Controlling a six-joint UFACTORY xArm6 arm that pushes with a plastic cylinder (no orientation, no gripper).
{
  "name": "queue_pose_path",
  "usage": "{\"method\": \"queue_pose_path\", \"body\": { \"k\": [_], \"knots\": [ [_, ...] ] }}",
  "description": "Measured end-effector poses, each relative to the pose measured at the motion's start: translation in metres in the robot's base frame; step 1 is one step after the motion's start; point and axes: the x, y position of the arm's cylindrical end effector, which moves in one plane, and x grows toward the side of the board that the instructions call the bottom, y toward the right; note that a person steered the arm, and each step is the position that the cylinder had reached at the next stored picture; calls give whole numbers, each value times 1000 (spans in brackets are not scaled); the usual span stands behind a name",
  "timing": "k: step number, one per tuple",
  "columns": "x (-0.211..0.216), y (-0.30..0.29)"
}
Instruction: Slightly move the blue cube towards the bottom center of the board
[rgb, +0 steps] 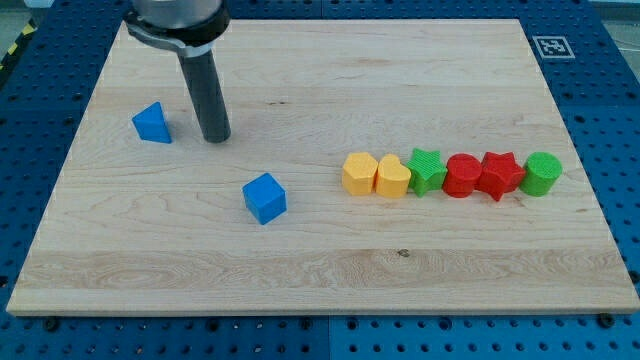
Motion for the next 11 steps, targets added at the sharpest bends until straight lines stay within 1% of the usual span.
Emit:
{"method": "queue_pose_path", "body": {
  "k": [1, 2, 3, 6, 8, 9, 10, 11],
  "knots": [
    [7, 9],
    [11, 42],
    [29, 69],
    [59, 81],
    [63, 83],
    [77, 90],
    [81, 90],
    [99, 91]
  ]
}}
